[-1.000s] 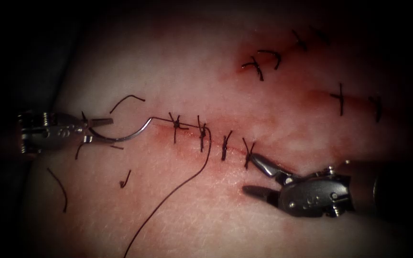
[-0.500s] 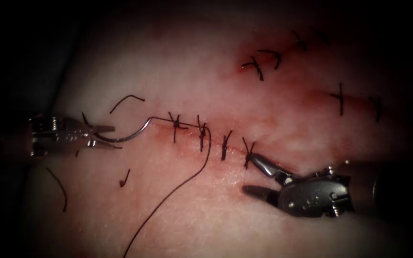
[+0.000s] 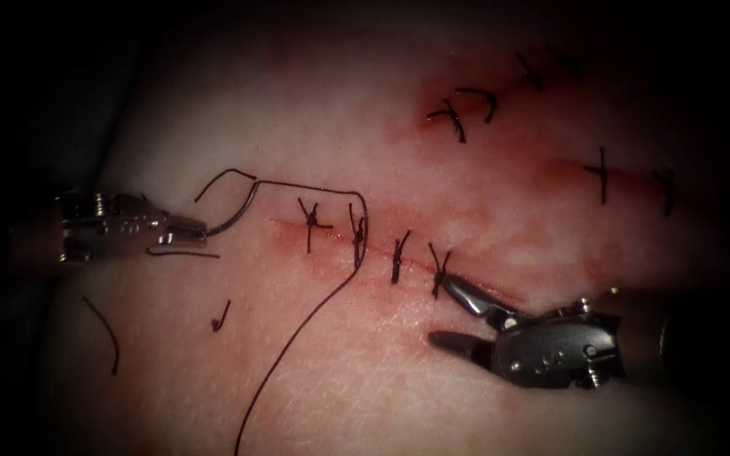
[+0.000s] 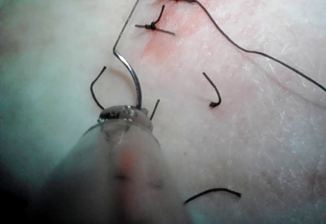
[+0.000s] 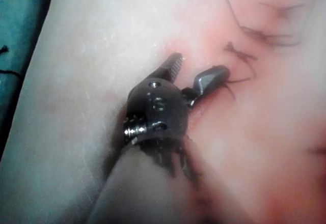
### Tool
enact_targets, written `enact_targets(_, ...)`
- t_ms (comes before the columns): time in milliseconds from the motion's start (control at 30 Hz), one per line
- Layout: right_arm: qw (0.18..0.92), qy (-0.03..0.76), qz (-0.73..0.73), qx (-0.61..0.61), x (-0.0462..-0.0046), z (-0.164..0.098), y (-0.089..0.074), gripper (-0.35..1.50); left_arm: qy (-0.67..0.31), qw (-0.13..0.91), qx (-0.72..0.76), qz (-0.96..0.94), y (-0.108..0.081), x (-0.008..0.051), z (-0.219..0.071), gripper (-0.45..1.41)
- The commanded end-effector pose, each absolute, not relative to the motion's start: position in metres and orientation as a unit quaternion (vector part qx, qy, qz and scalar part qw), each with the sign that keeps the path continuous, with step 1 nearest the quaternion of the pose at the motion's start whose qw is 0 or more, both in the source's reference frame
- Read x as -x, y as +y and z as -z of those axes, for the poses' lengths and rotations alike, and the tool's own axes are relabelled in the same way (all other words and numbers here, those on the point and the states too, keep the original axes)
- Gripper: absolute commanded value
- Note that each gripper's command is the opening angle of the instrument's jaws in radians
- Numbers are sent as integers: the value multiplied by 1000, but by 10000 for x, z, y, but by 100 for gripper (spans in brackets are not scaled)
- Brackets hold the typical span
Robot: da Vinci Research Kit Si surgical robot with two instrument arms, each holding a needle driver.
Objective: Wound Closure
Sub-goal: Pick up the needle with the left gripper, then hand the needle over to the right gripper.
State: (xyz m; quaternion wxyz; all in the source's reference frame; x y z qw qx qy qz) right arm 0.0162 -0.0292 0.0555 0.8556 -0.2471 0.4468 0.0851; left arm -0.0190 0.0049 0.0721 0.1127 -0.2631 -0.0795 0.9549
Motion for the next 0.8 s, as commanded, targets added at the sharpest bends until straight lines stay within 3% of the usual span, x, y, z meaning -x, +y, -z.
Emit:
enact_targets(33,855,448,-86,246,-169,-560,-296,118,-81,114,264,-954,49,195,-724,-45)
enact_targets(200,853,455,-111,229,-168,-549,-294,98,-58,141,283,-947,53,197,-703,-45)
enact_targets(533,767,528,-332,154,-170,-484,-268,109,77,173,322,-928,61,226,-625,-45)
enact_targets(733,701,521,-466,138,-180,-436,-261,104,136,200,319,-916,46,258,-602,-45)
enact_targets(800,679,523,-498,134,-180,-418,-261,94,141,200,324,-914,42,271,-598,-45)
